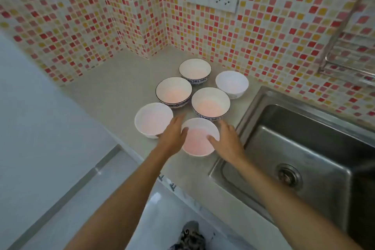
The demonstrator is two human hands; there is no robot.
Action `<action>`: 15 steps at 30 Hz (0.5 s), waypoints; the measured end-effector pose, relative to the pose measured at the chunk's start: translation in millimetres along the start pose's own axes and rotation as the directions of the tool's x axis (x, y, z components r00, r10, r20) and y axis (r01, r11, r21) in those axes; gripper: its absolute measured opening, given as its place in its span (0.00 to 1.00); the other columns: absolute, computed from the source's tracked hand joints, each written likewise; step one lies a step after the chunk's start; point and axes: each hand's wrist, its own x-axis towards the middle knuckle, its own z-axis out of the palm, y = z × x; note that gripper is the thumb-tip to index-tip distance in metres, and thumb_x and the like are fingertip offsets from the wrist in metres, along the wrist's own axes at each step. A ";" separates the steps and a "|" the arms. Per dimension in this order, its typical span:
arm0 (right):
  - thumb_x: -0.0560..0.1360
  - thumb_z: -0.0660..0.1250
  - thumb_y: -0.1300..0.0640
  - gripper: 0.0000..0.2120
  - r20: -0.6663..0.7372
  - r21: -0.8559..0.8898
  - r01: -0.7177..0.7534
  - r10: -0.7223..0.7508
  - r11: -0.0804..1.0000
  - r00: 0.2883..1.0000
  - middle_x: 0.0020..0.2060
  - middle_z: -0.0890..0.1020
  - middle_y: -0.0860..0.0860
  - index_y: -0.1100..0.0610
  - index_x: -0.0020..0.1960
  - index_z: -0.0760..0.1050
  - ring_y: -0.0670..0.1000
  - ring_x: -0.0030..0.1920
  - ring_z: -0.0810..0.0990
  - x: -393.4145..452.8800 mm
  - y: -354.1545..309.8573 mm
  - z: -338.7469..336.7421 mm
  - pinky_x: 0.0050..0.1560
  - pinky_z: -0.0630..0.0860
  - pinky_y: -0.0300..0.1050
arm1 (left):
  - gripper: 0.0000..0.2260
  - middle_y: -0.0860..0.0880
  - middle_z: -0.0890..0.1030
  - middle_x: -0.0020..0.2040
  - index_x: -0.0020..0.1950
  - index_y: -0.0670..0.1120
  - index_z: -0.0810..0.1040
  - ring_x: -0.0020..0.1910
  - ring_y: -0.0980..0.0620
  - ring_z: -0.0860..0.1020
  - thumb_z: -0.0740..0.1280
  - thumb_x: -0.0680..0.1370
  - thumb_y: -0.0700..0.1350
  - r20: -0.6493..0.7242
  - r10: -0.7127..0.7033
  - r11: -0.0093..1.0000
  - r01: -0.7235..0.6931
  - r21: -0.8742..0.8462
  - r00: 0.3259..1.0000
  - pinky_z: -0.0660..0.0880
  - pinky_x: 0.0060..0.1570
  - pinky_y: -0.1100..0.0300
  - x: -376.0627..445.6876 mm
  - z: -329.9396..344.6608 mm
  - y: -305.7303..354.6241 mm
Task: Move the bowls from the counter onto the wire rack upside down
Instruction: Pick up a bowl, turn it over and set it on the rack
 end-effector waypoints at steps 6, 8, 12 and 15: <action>0.75 0.66 0.56 0.26 0.101 0.186 -0.225 0.209 0.957 0.973 0.63 0.76 0.58 0.58 0.71 0.64 0.61 0.62 0.75 0.4 7.5 24.1 0.60 0.73 0.51 | 0.25 0.40 0.65 0.73 0.75 0.41 0.56 0.72 0.42 0.62 0.59 0.79 0.39 0.003 -0.092 0.994 0.092 -0.052 0.996 0.55 0.71 0.51 -3.8 14.2 -3.8; 0.74 0.61 0.60 0.25 0.138 0.286 -0.287 0.257 0.914 0.957 0.62 0.77 0.59 0.57 0.70 0.66 0.62 0.59 0.77 0.9 7.8 28.7 0.57 0.77 0.58 | 0.23 0.39 0.66 0.71 0.74 0.40 0.57 0.70 0.41 0.64 0.57 0.80 0.38 0.029 -0.093 0.991 0.095 -0.098 0.995 0.59 0.69 0.51 -2.5 19.0 -5.5; 0.72 0.56 0.63 0.24 0.149 0.413 -0.346 0.313 0.842 0.938 0.59 0.76 0.56 0.56 0.68 0.68 0.61 0.58 0.76 3.2 10.2 37.5 0.46 0.82 0.62 | 0.19 0.39 0.75 0.61 0.69 0.40 0.65 0.60 0.40 0.73 0.56 0.78 0.35 -0.027 -0.138 0.975 0.131 -0.177 0.990 0.69 0.58 0.51 0.1 24.0 -5.8; 0.74 0.55 0.65 0.23 0.168 0.477 -0.377 0.338 0.794 0.926 0.58 0.73 0.54 0.56 0.68 0.67 0.59 0.56 0.76 2.9 10.4 32.9 0.40 0.83 0.60 | 0.18 0.39 0.78 0.58 0.67 0.40 0.68 0.57 0.40 0.76 0.55 0.78 0.34 -0.062 -0.150 0.976 0.138 -0.171 0.987 0.71 0.54 0.52 4.0 22.0 -0.2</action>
